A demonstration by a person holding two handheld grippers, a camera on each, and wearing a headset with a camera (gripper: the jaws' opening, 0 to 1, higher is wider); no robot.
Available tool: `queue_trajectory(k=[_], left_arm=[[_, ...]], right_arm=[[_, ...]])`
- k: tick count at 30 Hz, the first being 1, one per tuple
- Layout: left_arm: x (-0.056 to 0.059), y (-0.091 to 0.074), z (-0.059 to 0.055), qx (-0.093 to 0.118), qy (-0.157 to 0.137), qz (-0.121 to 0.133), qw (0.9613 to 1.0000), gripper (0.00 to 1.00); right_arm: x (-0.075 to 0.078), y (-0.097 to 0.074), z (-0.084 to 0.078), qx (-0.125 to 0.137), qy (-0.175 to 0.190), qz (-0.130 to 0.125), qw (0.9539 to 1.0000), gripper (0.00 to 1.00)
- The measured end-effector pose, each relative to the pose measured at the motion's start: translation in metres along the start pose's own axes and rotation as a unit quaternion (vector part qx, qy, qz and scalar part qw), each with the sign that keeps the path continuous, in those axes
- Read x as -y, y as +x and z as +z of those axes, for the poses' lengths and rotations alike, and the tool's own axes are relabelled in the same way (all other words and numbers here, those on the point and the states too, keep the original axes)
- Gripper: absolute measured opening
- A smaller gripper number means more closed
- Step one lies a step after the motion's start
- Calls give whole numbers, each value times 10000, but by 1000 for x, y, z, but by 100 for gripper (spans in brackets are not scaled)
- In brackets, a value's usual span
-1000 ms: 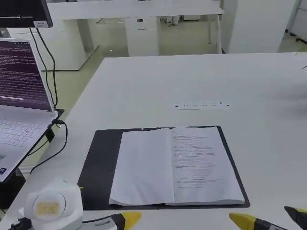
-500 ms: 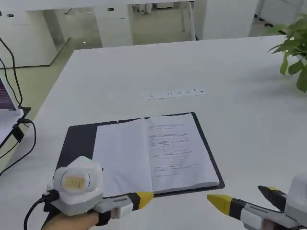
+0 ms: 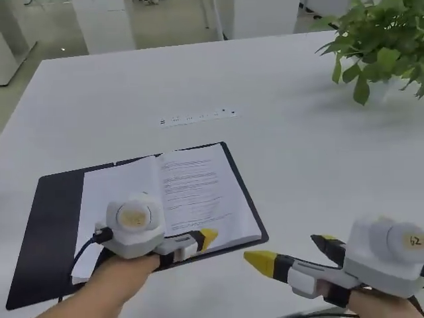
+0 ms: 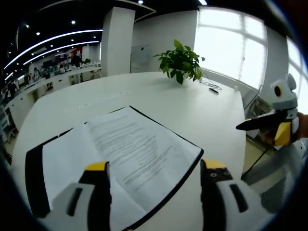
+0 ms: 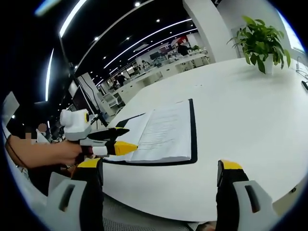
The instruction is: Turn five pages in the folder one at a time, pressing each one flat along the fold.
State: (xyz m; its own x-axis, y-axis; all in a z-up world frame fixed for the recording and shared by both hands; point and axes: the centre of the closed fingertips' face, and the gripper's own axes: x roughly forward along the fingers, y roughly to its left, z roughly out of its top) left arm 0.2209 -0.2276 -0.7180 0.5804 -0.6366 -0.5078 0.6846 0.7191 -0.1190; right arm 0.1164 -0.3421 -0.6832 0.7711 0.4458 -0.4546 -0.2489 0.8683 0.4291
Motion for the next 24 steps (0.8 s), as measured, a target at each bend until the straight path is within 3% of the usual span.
queue_trajectory(k=[6, 13, 19, 24], left_arm=[[8, 31, -3, -56, 57, 9, 10000, 70], [11, 58, -20, -243, 78, 161, 9995, 63], [16, 70, -29, -327, 24, 244, 9992, 58], [13, 71, -32, -299, 255, 425, 9983, 49]], right_arm=[[1, 0, 1, 11, 54, 3, 10000, 98], [0, 0, 1, 18, 76, 16, 10000, 98], [-2, 0, -3, -38, 45, 38, 10000, 98], [0, 0, -4, -67, 67, 26, 10000, 97]])
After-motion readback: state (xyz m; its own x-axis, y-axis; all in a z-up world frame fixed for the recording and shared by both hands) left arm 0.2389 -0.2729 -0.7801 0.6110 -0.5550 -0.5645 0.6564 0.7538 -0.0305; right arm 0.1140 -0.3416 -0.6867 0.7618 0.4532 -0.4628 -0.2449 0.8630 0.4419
